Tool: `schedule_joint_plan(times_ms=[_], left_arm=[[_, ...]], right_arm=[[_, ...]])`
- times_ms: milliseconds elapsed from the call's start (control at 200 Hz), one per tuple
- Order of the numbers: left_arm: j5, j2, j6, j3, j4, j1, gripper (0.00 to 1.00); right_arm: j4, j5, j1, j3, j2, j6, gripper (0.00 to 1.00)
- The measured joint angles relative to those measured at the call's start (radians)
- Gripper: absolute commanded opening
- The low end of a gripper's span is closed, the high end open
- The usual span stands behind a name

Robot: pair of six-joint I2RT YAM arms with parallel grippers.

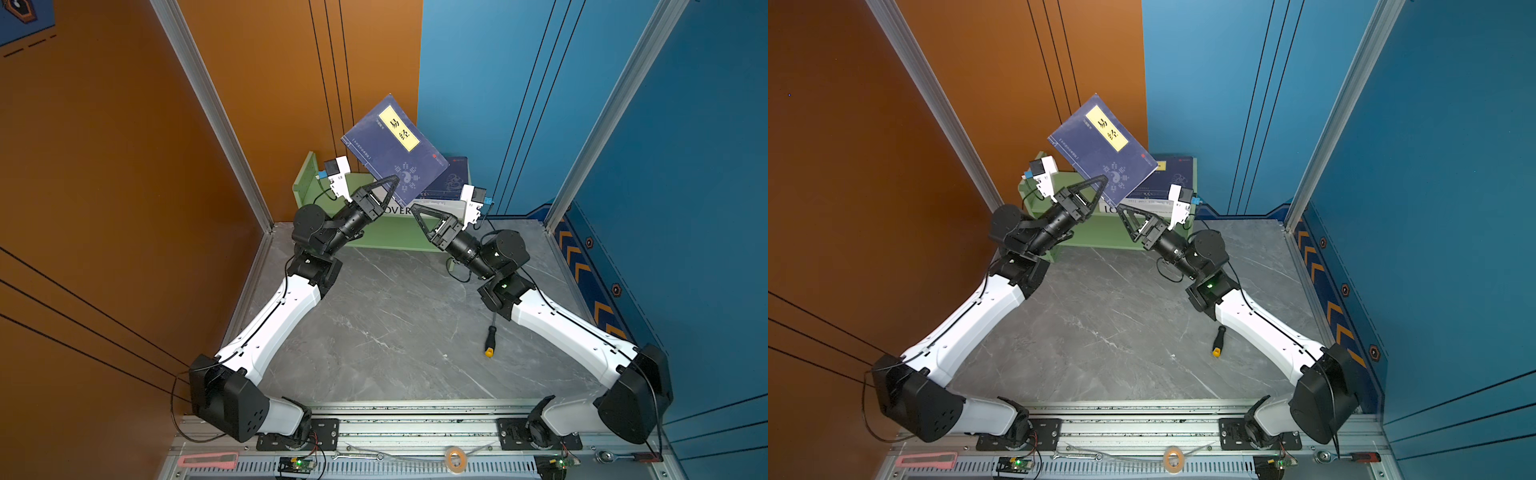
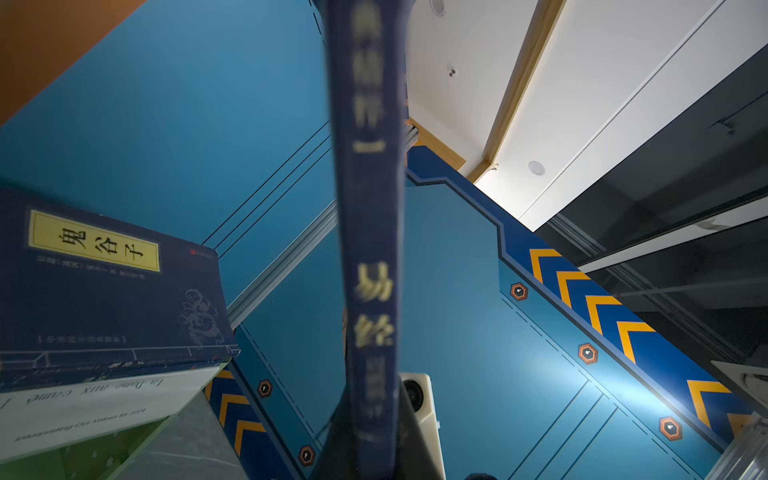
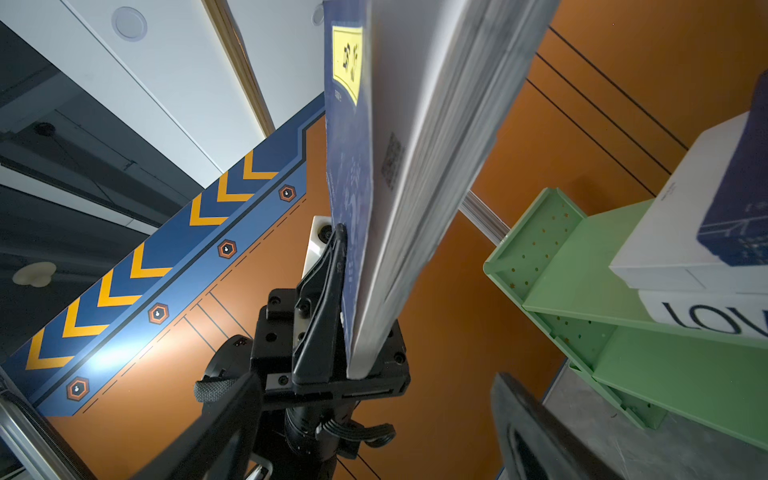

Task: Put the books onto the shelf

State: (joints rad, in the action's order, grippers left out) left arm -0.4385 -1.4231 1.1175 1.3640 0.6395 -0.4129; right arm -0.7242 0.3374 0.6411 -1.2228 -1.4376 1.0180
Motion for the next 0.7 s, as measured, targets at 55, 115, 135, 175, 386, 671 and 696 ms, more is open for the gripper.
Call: schedule_joint_plan(times_ms=[55, 115, 135, 175, 386, 671, 696], left_arm=[[0.013, -0.009, 0.012, 0.0, 0.019, -0.005, 0.01], [0.026, -0.018, 0.026, 0.0, 0.039, -0.009, 0.01], [0.028, -0.02, 0.029, 0.0, 0.043, -0.011, 0.01], [0.034, -0.024, 0.035, 0.0, 0.053, -0.016, 0.01], [0.057, -0.031, 0.057, 0.0, 0.074, -0.036, 0.02], [0.08, -0.055, 0.085, 0.0, 0.1, -0.047, 0.03], [0.08, -0.058, 0.089, 0.0, 0.103, -0.047, 0.03]], right_arm=[[-0.016, -0.01, 0.001, -0.019, -0.02, 0.013, 0.73], [-0.033, -0.024, 0.002, -0.037, -0.043, 0.02, 0.71], [-0.04, -0.028, 0.003, -0.045, -0.052, 0.024, 0.69], [-0.051, -0.031, 0.005, -0.06, -0.069, 0.031, 0.65], [-0.087, -0.061, 0.019, -0.109, -0.14, 0.059, 0.52], [-0.143, -0.099, 0.031, -0.114, -0.158, 0.074, 0.33], [-0.144, -0.104, 0.032, -0.114, -0.158, 0.076, 0.33]])
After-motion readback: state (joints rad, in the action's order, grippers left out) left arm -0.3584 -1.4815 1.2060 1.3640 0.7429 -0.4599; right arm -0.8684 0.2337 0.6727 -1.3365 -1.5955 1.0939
